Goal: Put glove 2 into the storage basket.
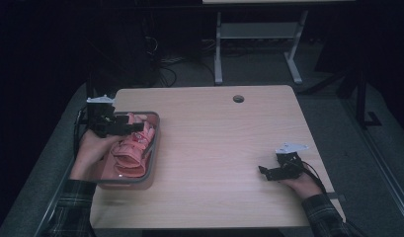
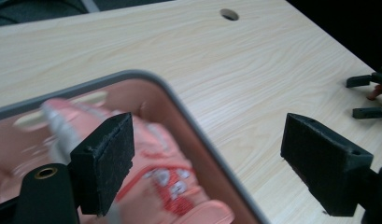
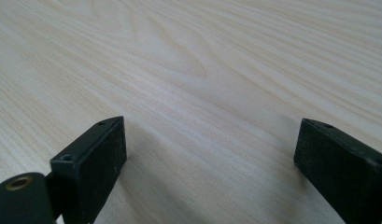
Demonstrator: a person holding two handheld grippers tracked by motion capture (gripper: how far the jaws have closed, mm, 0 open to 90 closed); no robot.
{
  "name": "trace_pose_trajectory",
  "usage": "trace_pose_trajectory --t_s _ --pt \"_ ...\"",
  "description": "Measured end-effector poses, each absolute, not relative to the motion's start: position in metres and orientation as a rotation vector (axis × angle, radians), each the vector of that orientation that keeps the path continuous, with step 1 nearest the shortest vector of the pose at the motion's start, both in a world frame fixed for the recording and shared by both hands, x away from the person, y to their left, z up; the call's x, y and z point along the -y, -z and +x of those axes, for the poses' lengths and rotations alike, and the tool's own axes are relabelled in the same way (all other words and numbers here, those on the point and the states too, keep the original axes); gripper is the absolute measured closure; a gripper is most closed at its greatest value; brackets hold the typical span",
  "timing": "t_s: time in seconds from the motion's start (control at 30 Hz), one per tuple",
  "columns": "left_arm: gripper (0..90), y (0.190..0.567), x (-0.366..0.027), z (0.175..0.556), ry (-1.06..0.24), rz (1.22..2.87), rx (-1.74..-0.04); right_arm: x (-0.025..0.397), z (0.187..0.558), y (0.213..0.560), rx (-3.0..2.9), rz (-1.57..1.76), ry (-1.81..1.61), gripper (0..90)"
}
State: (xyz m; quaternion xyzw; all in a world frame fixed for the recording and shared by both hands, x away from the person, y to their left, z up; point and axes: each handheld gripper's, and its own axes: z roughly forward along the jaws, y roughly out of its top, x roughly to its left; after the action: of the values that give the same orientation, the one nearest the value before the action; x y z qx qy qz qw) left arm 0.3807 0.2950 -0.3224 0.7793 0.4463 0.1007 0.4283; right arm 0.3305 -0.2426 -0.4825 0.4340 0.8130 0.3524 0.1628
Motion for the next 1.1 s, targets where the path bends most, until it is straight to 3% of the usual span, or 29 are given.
trace_pose_trajectory --t_s 0.53,1.1 --pt "17.3 0.333 -0.213 0.359 -0.209 1.996 -0.895 0.242 0.33 0.483 -2.319 1.239 -1.006 8.6" --pt "17.3 0.382 -0.134 0.327 -0.171 2.105 -0.727 0.242 0.331 0.483 -2.322 1.233 -1.007 8.7"
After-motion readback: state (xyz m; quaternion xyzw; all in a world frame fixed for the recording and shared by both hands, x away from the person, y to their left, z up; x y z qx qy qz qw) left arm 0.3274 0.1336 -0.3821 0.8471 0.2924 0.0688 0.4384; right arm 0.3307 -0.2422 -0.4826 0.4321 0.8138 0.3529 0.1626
